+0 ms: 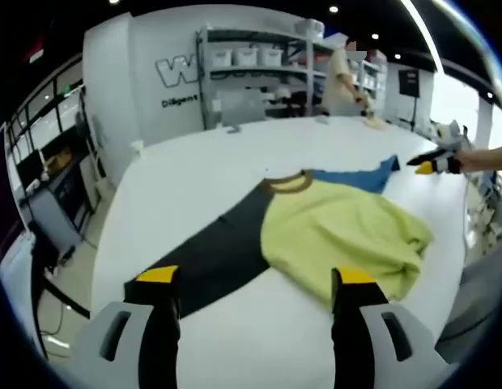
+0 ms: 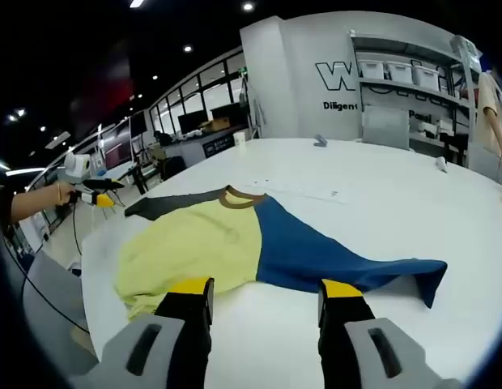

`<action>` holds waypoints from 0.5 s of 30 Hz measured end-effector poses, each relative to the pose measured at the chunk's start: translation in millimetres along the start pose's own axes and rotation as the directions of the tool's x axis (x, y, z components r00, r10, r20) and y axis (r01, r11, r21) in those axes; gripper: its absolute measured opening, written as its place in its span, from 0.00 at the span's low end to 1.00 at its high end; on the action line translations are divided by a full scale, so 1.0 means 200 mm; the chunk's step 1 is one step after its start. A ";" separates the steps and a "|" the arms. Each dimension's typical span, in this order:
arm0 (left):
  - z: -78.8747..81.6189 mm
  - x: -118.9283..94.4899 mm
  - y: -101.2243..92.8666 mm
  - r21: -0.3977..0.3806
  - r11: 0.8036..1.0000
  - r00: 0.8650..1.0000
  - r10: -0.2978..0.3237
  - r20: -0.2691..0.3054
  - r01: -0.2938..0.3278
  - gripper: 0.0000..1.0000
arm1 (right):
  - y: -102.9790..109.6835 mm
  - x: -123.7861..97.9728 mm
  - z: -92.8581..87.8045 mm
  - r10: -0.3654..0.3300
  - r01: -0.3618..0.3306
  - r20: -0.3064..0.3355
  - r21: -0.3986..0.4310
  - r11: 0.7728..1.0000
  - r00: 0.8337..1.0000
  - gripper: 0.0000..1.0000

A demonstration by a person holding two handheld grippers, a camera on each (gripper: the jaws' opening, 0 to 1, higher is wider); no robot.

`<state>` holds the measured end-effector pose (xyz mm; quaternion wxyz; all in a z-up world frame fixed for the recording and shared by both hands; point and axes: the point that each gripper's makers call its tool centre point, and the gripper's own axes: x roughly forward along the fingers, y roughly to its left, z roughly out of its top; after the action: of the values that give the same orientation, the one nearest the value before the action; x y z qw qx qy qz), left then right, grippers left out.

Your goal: Fold the garment on the visible template until the final outline fits inside the template.

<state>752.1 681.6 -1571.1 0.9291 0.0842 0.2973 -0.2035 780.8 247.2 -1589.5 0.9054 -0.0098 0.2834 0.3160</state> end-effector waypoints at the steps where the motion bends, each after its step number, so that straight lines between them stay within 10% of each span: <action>1: -0.01 0.00 -0.01 0.003 1.000 1.000 -0.004 -0.001 0.004 0.70 | 0.01 0.00 -0.01 0.005 -0.005 -0.001 -0.001 1.000 1.000 0.49; 15: -0.27 0.01 -0.29 0.044 0.993 0.991 -0.102 -0.089 0.106 0.63 | 0.33 -0.01 -0.21 0.132 -0.145 -0.124 -0.100 0.984 0.984 0.46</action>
<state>701.0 643.5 -1617.5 0.9011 0.1000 0.3363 -0.2549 719.7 289.6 -1613.0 0.8613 -0.0580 0.3181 0.3920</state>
